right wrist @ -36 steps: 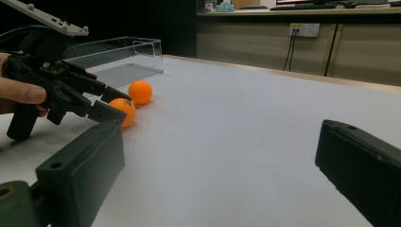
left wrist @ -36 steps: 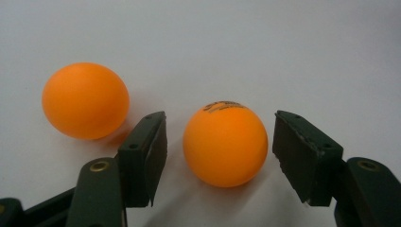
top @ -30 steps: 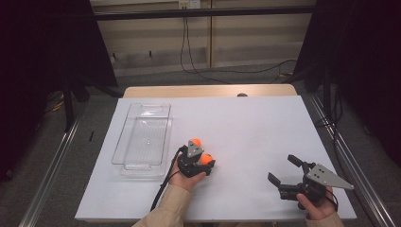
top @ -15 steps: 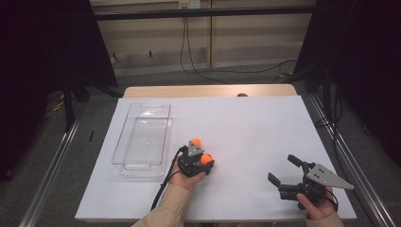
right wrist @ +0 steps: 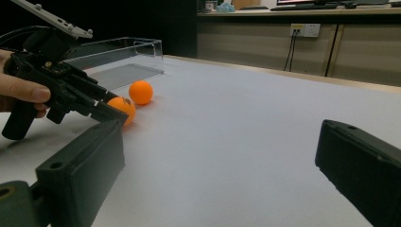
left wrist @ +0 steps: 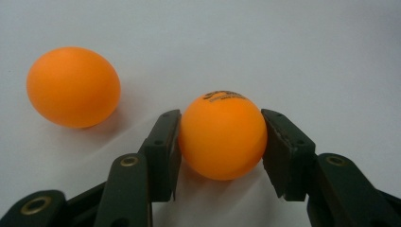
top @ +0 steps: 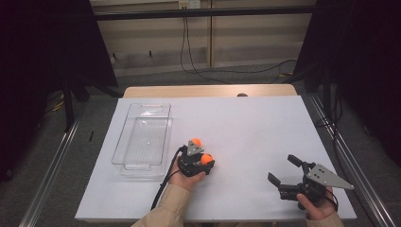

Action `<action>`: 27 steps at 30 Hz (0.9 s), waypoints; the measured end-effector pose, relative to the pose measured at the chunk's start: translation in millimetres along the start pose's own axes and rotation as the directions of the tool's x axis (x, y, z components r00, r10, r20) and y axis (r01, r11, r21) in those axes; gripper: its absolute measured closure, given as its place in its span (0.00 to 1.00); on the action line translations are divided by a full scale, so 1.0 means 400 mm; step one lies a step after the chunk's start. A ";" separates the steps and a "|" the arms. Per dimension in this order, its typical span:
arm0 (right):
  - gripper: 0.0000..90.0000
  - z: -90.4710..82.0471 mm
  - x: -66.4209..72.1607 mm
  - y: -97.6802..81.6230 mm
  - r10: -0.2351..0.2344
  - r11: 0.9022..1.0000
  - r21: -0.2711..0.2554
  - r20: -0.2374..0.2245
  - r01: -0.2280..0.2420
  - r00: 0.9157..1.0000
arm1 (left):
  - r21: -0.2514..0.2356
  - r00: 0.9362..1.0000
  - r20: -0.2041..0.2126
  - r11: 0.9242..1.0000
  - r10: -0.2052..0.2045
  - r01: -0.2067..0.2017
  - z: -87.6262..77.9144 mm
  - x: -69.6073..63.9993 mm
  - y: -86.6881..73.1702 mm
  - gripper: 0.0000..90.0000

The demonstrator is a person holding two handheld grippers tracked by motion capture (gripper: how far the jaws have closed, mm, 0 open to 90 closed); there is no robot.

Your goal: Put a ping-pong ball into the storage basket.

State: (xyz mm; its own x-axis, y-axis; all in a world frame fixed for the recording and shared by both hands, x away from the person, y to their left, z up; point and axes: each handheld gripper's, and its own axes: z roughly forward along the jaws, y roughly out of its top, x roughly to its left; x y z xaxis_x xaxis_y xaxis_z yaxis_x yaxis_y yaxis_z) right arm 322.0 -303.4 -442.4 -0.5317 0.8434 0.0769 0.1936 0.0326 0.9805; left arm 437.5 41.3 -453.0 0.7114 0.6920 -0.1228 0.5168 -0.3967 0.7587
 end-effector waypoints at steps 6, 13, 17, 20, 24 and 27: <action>0.02 0.000 -0.001 0.000 0.000 1.000 0.000 0.000 0.000 1.000 | 0.006 1.000 0.014 1.000 0.000 0.000 -0.008 -0.001 0.008 0.57; 0.02 0.000 -0.001 0.000 0.000 1.000 -0.001 0.002 0.000 1.000 | 0.003 0.999 0.034 1.000 -0.019 0.019 -0.021 -0.005 0.020 0.57; 0.02 -0.002 -0.005 0.001 -0.012 1.000 -0.001 0.004 0.012 1.000 | 0.008 0.999 0.047 1.000 -0.020 0.020 -0.027 -0.002 0.025 0.57; 0.02 -0.003 -0.005 0.001 -0.008 1.000 0.000 0.006 0.008 1.000 | 0.012 0.999 0.046 1.000 -0.011 0.011 -0.033 -0.002 0.029 0.57; 0.02 -0.002 -0.005 0.001 -0.008 1.000 -0.001 0.008 0.008 1.000 | 0.013 0.999 0.048 1.000 -0.016 0.016 -0.039 -0.002 0.035 0.57; 0.02 -0.001 -0.004 0.001 -0.002 1.000 -0.003 0.012 0.002 1.000 | 0.013 0.999 0.052 1.000 -0.011 0.010 -0.043 -0.001 0.038 0.57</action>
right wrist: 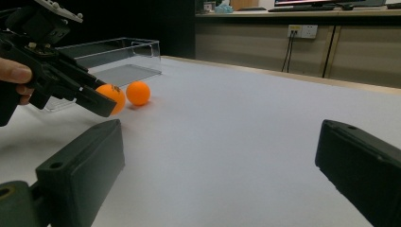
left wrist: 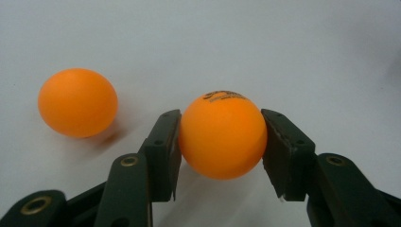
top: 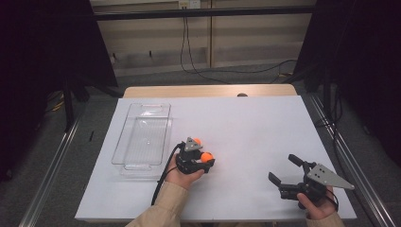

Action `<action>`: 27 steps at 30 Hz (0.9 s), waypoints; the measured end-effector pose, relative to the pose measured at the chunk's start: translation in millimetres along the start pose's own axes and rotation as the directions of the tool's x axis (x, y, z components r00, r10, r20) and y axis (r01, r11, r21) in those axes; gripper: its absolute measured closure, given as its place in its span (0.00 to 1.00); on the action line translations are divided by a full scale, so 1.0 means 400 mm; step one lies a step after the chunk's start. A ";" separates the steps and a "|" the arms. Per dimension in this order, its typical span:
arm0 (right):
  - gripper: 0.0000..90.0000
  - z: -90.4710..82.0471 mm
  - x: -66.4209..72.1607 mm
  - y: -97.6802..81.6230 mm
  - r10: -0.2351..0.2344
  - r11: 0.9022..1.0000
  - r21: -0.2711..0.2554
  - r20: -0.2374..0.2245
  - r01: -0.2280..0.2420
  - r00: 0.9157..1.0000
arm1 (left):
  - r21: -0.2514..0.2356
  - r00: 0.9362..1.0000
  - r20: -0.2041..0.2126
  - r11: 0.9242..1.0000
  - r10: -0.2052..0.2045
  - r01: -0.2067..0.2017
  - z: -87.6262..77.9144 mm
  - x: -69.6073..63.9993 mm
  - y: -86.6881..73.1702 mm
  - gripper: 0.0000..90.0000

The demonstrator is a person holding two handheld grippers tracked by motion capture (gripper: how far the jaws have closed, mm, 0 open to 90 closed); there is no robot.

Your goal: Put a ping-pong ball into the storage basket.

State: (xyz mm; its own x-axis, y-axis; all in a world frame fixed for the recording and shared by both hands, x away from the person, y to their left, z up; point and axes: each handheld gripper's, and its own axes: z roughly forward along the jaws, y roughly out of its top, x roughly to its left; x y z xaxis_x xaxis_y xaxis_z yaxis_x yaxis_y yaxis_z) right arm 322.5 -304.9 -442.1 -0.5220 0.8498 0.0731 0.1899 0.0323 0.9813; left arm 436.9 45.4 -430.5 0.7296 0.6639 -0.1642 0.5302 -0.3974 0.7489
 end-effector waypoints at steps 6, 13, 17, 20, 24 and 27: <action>0.02 0.000 -0.003 -0.001 -0.003 1.000 0.004 0.000 0.003 1.000 | 0.000 1.000 0.007 1.000 0.000 0.000 -0.008 -0.003 0.005 0.57; 0.02 0.000 -0.002 -0.001 -0.003 1.000 0.002 -0.002 0.003 1.000 | 0.013 1.000 0.006 1.000 0.006 -0.006 -0.020 -0.001 0.012 0.57; 0.02 0.000 -0.003 0.000 -0.005 1.000 -0.001 0.000 0.005 1.000 | 0.008 1.000 0.018 1.000 -0.001 0.001 -0.024 -0.002 0.017 0.57; 0.02 0.000 -0.002 -0.001 -0.005 1.000 0.000 -0.002 0.005 1.000 | 0.010 1.000 0.014 1.000 -0.005 0.005 -0.029 -0.003 0.022 0.57; 0.02 0.000 -0.002 -0.001 -0.002 1.000 0.003 -0.001 0.002 1.000 | 0.021 1.000 0.019 1.000 0.002 -0.003 -0.034 -0.001 0.027 0.57; 0.02 0.000 -0.002 0.000 -0.007 1.000 0.000 -0.003 0.007 1.000 | 0.021 1.000 0.028 1.000 0.004 -0.004 -0.035 -0.001 0.029 0.57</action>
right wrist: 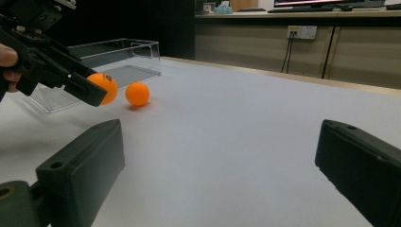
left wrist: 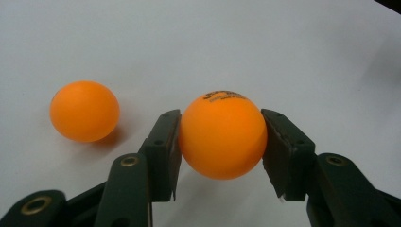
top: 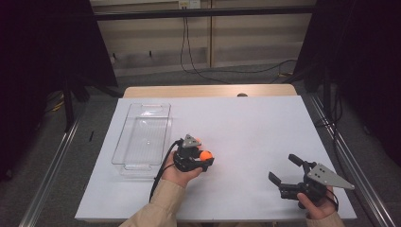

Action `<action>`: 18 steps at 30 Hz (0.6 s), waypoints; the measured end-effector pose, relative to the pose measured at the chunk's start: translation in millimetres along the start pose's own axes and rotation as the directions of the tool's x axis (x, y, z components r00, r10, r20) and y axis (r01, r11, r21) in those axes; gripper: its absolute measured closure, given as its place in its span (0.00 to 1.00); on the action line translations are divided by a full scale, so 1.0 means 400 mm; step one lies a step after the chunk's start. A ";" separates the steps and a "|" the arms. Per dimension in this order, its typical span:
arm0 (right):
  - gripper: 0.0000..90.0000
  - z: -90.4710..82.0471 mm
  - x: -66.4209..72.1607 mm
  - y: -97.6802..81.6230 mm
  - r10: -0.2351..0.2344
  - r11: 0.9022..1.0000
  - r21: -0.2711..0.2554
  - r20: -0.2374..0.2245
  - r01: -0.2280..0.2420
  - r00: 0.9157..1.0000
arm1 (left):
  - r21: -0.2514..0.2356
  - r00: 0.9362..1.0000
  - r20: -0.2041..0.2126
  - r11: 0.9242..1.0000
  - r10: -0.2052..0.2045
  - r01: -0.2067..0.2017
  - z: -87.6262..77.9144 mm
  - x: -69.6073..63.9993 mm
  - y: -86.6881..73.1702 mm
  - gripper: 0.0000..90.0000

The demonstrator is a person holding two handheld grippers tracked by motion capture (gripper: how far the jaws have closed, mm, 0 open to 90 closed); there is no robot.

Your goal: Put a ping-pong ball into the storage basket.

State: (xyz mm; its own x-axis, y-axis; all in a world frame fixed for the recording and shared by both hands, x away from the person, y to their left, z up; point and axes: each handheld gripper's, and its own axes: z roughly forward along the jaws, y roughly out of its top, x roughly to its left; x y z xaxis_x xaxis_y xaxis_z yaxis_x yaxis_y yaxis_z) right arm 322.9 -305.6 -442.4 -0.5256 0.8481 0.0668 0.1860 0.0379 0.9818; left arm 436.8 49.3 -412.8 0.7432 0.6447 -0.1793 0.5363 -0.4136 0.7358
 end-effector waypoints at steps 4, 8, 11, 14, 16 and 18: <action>0.02 0.000 0.000 0.000 0.003 1.000 0.002 -0.001 -0.003 1.000 | 0.002 1.000 0.004 1.000 -0.007 0.007 -0.003 0.000 0.003 0.57; 0.02 -0.001 0.000 0.000 0.001 1.000 0.000 0.000 -0.001 1.000 | 0.008 1.000 0.007 1.000 0.003 -0.003 -0.009 0.003 0.008 0.57; 0.02 -0.001 0.000 0.000 0.001 1.000 0.001 0.000 -0.001 1.000 | 0.009 1.000 0.004 1.000 0.004 -0.004 -0.013 0.002 0.012 0.57; 0.02 -0.001 0.000 0.000 0.000 1.000 0.001 -0.001 0.000 1.000 | 0.002 1.000 0.008 1.000 -0.012 0.012 -0.016 0.001 0.015 0.57; 0.02 -0.001 0.000 0.000 0.001 1.000 0.001 0.000 -0.001 1.000 | 0.010 1.000 0.016 1.000 0.004 -0.004 -0.018 0.006 0.016 0.57; 0.02 -0.001 0.000 0.000 0.003 1.000 0.003 0.001 -0.003 1.000 | 0.013 1.000 0.008 1.000 -0.002 0.002 -0.020 0.006 0.018 0.57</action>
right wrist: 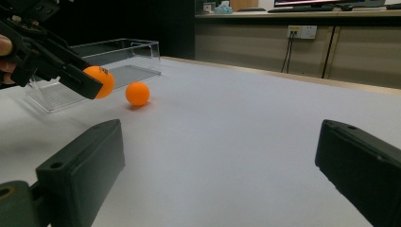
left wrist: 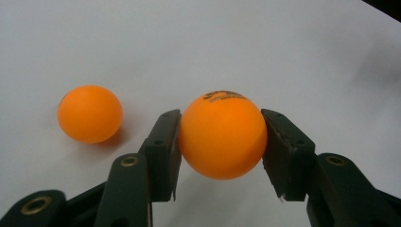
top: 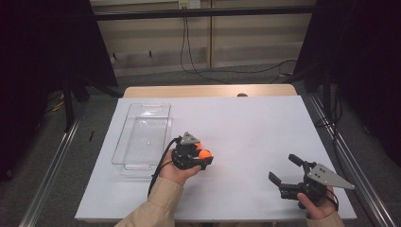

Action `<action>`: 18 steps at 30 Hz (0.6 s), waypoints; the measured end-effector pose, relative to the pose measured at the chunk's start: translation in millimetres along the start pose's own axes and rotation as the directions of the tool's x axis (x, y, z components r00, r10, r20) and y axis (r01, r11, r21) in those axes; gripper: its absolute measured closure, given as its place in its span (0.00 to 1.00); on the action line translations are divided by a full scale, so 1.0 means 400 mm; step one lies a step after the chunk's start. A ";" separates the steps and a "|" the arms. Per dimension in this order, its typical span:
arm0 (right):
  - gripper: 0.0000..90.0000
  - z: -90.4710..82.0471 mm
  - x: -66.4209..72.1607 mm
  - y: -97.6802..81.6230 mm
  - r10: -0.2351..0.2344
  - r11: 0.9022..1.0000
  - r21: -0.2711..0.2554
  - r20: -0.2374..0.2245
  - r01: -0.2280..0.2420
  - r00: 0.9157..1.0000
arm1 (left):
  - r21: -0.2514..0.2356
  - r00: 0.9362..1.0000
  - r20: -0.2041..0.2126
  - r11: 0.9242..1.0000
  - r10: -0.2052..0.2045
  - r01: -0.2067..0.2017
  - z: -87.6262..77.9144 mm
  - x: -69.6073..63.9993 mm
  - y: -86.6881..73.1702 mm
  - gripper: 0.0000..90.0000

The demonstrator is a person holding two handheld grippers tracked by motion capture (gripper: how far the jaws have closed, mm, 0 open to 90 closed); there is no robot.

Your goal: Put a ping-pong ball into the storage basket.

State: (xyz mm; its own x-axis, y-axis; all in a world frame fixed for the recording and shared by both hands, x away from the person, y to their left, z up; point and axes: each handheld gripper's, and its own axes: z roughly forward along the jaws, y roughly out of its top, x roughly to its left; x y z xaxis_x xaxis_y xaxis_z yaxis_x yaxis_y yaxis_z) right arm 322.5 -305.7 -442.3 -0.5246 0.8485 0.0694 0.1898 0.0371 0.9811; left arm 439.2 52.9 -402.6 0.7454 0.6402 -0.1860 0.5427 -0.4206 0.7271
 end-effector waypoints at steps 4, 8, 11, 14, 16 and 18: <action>0.02 0.001 0.000 0.000 -0.004 1.000 -0.002 -0.001 0.004 1.000 | 0.005 1.000 0.011 1.000 0.007 -0.007 -0.005 0.003 0.004 0.57; 0.02 0.000 0.000 0.000 -0.004 1.000 -0.001 -0.003 0.004 1.000 | 0.001 1.000 0.011 1.000 0.004 -0.004 -0.010 0.003 0.008 0.57; 0.02 0.000 0.000 0.001 -0.005 1.000 -0.001 -0.003 0.005 1.000 | 0.009 1.000 0.007 1.000 0.008 -0.008 -0.014 0.004 0.011 0.57; 0.02 0.000 0.000 0.001 -0.005 1.000 -0.002 -0.002 0.005 1.000 | 0.011 1.000 0.011 1.000 0.003 -0.003 -0.018 0.005 0.015 0.57; 0.02 0.000 0.000 0.001 -0.005 1.000 -0.002 -0.003 0.005 1.000 | 0.013 1.000 0.013 1.000 0.000 0.000 -0.018 0.004 0.016 0.57; 0.02 0.000 0.000 0.001 -0.005 1.000 -0.002 -0.003 0.005 1.000 | 0.021 1.000 0.015 1.000 0.003 -0.003 -0.019 0.003 0.017 0.57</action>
State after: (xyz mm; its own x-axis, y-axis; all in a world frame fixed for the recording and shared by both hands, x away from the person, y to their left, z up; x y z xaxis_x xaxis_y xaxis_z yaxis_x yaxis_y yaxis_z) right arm 322.6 -305.7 -442.0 -0.5281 0.8467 0.0647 0.1857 0.0408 0.9818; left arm 440.8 55.7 -392.8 0.7527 0.6291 -0.1939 0.5483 -0.4361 0.7136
